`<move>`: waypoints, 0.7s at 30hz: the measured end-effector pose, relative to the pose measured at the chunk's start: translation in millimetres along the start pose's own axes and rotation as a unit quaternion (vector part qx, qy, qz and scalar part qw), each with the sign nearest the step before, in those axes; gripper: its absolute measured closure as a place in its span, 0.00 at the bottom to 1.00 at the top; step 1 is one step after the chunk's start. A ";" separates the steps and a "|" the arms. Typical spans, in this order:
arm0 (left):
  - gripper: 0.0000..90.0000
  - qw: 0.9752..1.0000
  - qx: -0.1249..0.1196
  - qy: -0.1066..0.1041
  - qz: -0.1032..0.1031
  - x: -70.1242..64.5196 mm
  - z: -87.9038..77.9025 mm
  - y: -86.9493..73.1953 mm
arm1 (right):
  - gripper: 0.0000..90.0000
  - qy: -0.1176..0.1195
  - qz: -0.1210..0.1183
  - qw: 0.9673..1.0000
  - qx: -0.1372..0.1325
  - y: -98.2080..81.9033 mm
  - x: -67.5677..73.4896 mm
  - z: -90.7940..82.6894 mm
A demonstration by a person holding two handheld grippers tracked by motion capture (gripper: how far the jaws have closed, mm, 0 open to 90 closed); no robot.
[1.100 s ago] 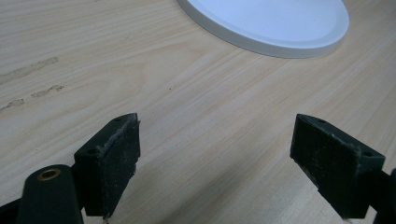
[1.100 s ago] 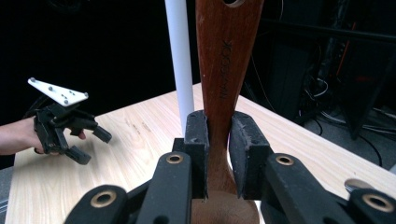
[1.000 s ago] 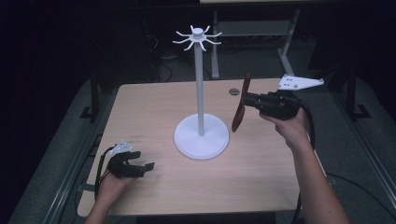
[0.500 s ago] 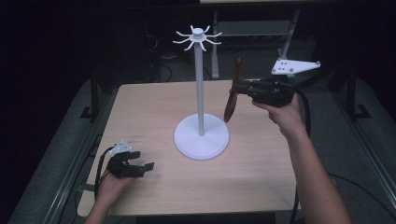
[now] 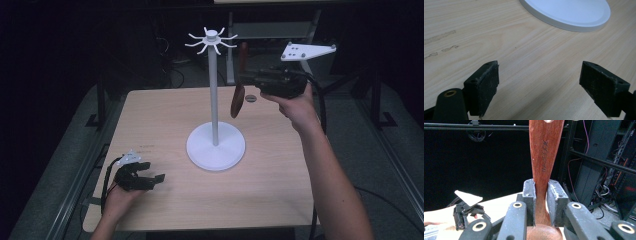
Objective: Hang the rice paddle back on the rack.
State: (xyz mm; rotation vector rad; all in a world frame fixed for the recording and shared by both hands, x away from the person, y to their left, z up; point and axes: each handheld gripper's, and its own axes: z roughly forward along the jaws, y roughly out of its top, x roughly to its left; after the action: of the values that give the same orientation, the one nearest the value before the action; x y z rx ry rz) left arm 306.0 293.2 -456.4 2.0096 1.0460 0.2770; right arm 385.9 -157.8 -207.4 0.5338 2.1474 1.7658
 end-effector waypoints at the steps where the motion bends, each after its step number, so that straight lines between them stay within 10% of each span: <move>1: 0.17 1.000 0.000 0.000 -0.001 0.0 -0.1 0.0 | 0.86 -0.001 -0.001 1.000 0.001 1.1 -0.2 0.8; 21: 0.17 1.000 0.002 -0.002 0.000 0.0 -0.7 0.1 | 0.86 0.001 0.000 1.000 0.021 10.1 -4.1 28.1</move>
State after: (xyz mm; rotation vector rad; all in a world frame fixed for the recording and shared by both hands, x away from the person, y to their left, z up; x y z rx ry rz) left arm 305.7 293.6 -456.0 2.0127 1.0464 0.2713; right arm 403.4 -133.6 -202.9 0.5424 2.1903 1.7251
